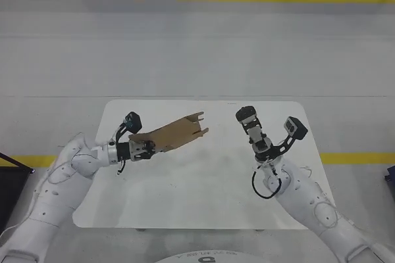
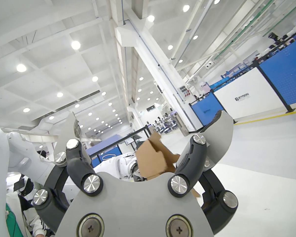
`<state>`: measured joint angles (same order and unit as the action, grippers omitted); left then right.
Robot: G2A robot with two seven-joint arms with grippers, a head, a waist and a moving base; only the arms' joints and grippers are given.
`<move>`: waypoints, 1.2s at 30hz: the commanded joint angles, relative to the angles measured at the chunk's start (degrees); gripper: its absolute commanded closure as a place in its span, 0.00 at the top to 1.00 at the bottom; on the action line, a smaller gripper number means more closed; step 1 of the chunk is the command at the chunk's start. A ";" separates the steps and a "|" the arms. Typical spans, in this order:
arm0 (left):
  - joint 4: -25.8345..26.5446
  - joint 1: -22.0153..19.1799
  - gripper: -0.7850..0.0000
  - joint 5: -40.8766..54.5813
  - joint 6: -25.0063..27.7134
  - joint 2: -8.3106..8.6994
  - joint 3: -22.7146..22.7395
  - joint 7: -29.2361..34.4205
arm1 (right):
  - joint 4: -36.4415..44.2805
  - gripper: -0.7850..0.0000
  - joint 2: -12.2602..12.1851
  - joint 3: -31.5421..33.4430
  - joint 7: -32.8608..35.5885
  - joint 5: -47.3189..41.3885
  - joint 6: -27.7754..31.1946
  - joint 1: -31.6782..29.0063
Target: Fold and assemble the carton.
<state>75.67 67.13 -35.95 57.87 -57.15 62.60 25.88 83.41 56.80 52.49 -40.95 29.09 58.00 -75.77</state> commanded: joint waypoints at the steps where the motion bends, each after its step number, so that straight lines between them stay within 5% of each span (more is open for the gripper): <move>1: 1.38 0.64 0.00 -9.11 -1.20 -0.13 -0.12 -3.13 | 0.68 1.00 -0.03 -2.25 1.62 0.36 0.00 1.44; 8: 4.06 2.25 0.00 -22.42 -6.01 -0.63 -2.13 -9.71 | -2.63 1.00 1.97 -14.04 13.41 -6.05 0.00 10.80; 21: 2.44 3.16 0.00 -10.92 -7.60 -0.96 -0.69 -13.93 | -12.13 1.00 6.06 -22.14 27.99 -17.18 0.00 18.32; 26: 0.23 2.37 0.00 0.05 -5.49 -1.04 -1.07 -10.06 | -11.31 1.00 6.13 -20.28 27.85 -17.29 0.00 17.87; 36: -4.47 1.78 0.00 12.46 0.13 0.29 0.43 -2.53 | -4.63 1.00 2.36 -7.70 15.55 -9.83 0.00 9.27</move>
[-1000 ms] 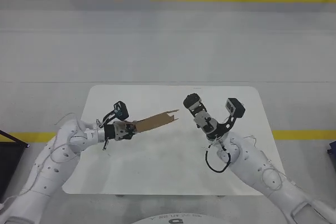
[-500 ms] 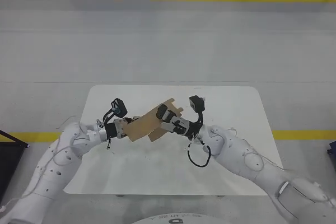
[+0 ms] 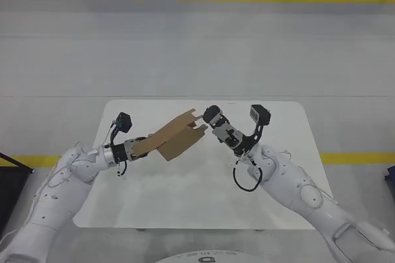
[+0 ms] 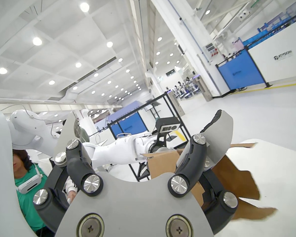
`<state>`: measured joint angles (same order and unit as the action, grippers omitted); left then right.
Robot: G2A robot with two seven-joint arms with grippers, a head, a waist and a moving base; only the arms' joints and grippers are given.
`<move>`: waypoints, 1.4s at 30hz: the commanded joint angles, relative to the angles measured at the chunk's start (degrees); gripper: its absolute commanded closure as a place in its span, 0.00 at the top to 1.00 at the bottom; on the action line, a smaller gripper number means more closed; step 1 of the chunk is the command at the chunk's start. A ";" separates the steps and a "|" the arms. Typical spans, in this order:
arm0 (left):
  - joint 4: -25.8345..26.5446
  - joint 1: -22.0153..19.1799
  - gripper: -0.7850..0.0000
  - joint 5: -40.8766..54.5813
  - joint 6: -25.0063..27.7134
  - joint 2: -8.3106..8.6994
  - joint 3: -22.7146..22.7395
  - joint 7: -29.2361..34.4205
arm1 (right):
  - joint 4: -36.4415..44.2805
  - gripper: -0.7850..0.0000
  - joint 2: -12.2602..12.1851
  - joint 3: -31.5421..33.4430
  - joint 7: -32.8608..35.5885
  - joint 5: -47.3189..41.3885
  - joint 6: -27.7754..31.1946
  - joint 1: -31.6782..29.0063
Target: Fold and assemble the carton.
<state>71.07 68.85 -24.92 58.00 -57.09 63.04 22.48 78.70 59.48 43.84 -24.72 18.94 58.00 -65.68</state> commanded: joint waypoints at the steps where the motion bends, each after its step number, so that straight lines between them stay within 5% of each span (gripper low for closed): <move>1: 0.19 0.17 0.00 2.75 0.00 0.56 0.50 1.01 | 0.17 1.00 -0.61 1.67 -1.17 0.71 0.00 -1.53; 5: 2.31 1.69 0.00 -1.85 0.00 2.25 4.02 -1.61 | -0.67 1.00 -1.50 2.57 0.81 0.84 0.00 -3.01; 10: 6.65 4.96 0.00 -8.62 0.00 3.67 5.55 -10.74 | -4.77 1.00 -1.66 0.81 11.38 -1.00 0.00 -1.00; 19: 10.13 4.50 0.00 -13.48 0.00 6.21 -0.11 -13.33 | -7.42 1.00 -0.53 -2.64 23.29 -11.44 0.00 2.98; 22: 9.89 3.54 0.00 -13.64 0.00 6.95 -2.27 -14.77 | -8.30 0.85 -0.11 -3.48 26.34 -14.10 0.00 3.89; 30: 9.54 1.13 0.00 -13.80 0.00 9.02 -7.27 -18.72 | -10.09 0.77 0.74 -4.79 34.63 -20.06 0.00 5.93; 36: 9.56 -1.10 0.00 -13.46 0.00 10.44 -11.23 -20.87 | -10.66 0.49 1.33 -4.83 39.39 -24.36 0.00 6.60; 42: 9.06 -3.42 0.00 -13.37 0.00 11.58 -15.28 -22.57 | -11.52 0.41 1.94 -4.44 44.26 -27.61 0.00 7.08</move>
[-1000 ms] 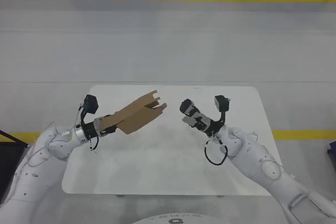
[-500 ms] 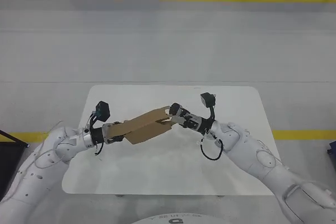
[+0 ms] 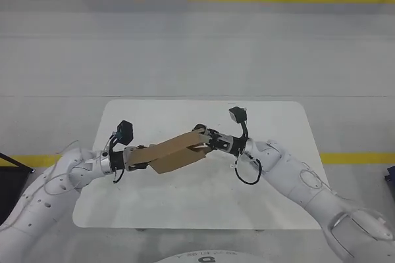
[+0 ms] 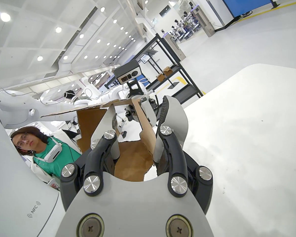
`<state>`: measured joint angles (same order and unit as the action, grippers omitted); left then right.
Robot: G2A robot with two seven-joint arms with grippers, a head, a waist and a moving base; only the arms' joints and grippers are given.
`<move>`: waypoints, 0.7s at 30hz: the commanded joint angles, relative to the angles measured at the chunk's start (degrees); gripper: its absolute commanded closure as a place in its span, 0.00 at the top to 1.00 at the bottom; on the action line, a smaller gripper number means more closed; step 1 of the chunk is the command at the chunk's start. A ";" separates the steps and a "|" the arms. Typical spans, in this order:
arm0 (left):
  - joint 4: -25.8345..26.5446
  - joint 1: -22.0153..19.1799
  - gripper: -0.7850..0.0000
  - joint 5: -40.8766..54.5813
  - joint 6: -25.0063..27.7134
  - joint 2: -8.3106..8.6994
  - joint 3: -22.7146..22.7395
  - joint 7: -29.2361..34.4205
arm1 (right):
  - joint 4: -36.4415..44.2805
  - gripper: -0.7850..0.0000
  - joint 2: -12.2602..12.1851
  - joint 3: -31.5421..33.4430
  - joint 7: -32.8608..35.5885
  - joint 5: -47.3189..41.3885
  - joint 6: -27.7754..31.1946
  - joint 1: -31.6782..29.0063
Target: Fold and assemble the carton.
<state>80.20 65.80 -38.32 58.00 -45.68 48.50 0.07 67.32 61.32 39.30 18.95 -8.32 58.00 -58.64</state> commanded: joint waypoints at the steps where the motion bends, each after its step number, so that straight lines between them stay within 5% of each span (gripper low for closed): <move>1: -0.04 -0.72 0.00 0.27 0.00 0.34 -1.50 -0.41 | -0.12 0.40 0.22 0.15 1.37 -0.76 0.00 0.07; 10: -0.29 -3.82 0.00 3.58 0.00 2.09 -6.98 -3.89 | 1.42 0.29 0.95 1.14 12.25 -9.15 0.00 -0.37; 13: -0.58 -4.81 0.00 3.78 0.00 2.71 -8.47 -4.82 | 2.21 0.17 1.05 2.32 17.25 -13.40 0.00 -1.03; 15: -0.70 -5.40 0.00 3.79 0.00 3.07 -9.43 -5.53 | 2.80 0.00 1.13 3.22 21.22 -16.34 0.00 -1.56; 21: -0.88 -7.03 0.00 3.45 0.00 3.95 -12.20 -7.98 | 3.08 0.00 1.51 4.97 27.34 -20.46 0.00 -2.63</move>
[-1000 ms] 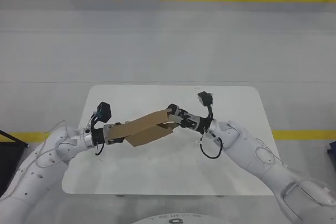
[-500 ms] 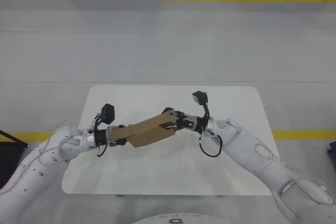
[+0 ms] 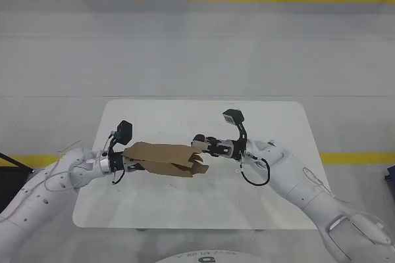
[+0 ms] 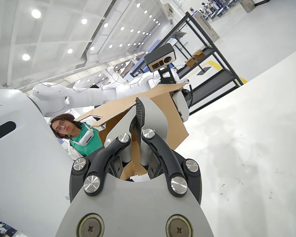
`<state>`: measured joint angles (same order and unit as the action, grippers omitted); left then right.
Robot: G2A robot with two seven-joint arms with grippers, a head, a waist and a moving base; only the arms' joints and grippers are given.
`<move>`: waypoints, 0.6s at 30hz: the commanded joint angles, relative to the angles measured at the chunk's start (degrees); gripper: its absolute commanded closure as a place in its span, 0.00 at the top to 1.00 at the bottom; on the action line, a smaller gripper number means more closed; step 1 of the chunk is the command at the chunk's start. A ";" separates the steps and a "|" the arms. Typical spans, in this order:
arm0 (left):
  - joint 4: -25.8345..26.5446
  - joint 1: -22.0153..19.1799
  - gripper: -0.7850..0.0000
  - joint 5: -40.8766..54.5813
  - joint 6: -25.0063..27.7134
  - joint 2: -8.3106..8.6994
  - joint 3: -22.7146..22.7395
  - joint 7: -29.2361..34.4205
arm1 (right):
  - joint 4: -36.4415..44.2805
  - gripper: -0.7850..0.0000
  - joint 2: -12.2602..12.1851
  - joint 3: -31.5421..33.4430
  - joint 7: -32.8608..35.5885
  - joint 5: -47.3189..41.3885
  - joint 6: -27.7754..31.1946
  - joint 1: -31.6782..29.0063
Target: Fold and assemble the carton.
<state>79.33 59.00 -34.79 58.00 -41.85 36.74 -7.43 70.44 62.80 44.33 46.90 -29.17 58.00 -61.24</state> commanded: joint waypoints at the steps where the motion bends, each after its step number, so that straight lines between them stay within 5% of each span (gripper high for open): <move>1: -0.08 -0.47 0.00 -0.21 0.00 0.25 -0.87 -0.94 | -0.15 0.00 0.08 -0.11 -0.62 0.61 0.00 -0.06; 8: -0.46 -2.12 0.00 -0.88 0.00 1.00 -3.76 -4.32 | -1.06 0.00 0.43 -0.14 -0.62 0.88 0.00 0.01; 9: -0.59 -2.36 0.00 -0.94 0.00 1.11 -4.08 -4.83 | -1.22 0.40 0.49 0.04 -0.62 0.64 0.00 -0.04; 10: -0.73 -2.61 0.00 -1.05 0.00 1.21 -4.40 -5.30 | -1.30 0.52 0.56 0.18 -0.62 0.53 0.00 -0.07; 14: -1.64 -3.44 0.00 -1.30 0.00 1.52 -5.59 -6.73 | -1.22 0.60 0.73 1.04 -0.62 0.16 0.00 -0.40; 18: -2.35 -4.19 0.00 -1.43 0.00 1.65 -6.89 -7.56 | -0.93 0.54 0.79 1.59 -0.62 0.55 0.00 -0.88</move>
<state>77.10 54.99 -36.14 58.00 -40.22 30.16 -14.83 69.46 63.58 45.85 46.29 -28.74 58.00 -62.03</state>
